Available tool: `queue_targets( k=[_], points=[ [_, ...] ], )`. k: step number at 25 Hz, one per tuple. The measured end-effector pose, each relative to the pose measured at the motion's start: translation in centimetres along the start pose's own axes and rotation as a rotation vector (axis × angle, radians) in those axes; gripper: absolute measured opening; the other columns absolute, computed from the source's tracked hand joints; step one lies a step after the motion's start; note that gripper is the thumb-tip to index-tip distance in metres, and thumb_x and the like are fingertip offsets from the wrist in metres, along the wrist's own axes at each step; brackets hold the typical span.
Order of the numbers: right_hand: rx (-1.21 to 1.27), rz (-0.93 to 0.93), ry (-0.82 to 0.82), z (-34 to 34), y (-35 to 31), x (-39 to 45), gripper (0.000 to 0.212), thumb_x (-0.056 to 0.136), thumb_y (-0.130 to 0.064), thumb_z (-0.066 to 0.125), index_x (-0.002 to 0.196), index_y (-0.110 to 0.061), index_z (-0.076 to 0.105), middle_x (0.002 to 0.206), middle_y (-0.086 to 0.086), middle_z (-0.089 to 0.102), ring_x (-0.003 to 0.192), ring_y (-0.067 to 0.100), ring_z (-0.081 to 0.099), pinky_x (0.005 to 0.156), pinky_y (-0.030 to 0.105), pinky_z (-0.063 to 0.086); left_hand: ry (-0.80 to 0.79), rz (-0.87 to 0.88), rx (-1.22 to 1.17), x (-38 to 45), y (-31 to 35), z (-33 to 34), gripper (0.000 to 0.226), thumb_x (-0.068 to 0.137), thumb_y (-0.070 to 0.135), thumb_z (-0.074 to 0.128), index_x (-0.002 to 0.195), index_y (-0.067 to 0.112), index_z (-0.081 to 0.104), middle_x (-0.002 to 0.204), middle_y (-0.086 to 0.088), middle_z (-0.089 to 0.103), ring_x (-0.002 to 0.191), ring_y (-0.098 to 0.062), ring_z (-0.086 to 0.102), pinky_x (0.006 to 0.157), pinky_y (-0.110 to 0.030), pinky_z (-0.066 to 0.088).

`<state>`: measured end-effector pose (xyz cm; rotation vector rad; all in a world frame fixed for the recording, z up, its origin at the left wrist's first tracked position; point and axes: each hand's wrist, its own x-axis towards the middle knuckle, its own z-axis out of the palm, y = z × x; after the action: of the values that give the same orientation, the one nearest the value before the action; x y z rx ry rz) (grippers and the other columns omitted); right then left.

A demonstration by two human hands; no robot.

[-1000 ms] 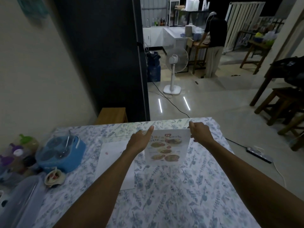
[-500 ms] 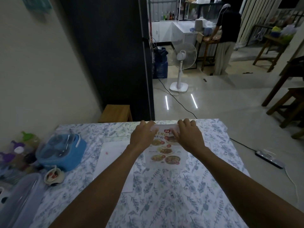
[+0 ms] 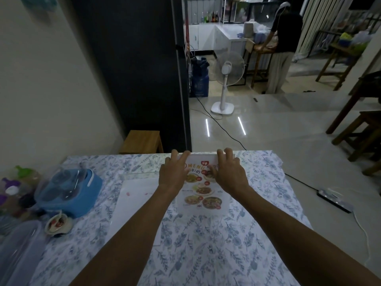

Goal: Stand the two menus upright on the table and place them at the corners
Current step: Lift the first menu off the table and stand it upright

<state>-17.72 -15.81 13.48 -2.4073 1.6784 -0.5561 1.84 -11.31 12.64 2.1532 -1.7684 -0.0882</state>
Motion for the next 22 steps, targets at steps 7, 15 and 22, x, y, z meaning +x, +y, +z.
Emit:
queue_targets(
  k=[7, 15, 22],
  points=[
    [-0.063, 0.015, -0.044, -0.1, -0.1, 0.4, 0.068, 0.094, -0.053, 0.052, 0.146, -0.017, 0.027, 0.154, 0.015, 0.028, 0.114, 0.041, 0.056, 0.078, 0.046, 0.057, -0.063, 0.016, 0.146, 0.7, 0.2, -0.9, 0.073, 0.093, 0.047, 0.062, 0.154, 0.039, 0.024, 0.161, -0.006, 0.027, 0.136, -0.032, 0.042, 0.108, -0.058, 0.033],
    [-0.263, -0.031, -0.013, -1.9, -2.3, -0.4, 0.071, 0.094, -0.057, 0.047, 0.15, -0.016, 0.029, 0.159, 0.02, 0.027, 0.144, 0.05, 0.025, 0.115, 0.06, 0.028, -0.17, 0.098, 0.094, 0.5, -0.3, -4.0, 0.079, 0.089, 0.048, 0.067, 0.154, 0.031, 0.025, 0.141, -0.007, 0.05, 0.121, -0.029, 0.054, 0.1, -0.052, 0.044],
    [-0.353, -0.101, 0.042, -1.2, -6.7, -2.7, 0.068, 0.095, -0.056, 0.045, 0.15, -0.018, 0.03, 0.162, 0.022, 0.021, 0.147, 0.049, 0.018, 0.118, 0.061, 0.023, -0.156, 0.147, 0.041, -1.4, -2.2, -5.6, 0.09, 0.087, 0.051, 0.068, 0.156, 0.025, 0.017, 0.145, -0.01, 0.045, 0.125, -0.031, 0.052, 0.101, -0.052, 0.045]
  ],
)
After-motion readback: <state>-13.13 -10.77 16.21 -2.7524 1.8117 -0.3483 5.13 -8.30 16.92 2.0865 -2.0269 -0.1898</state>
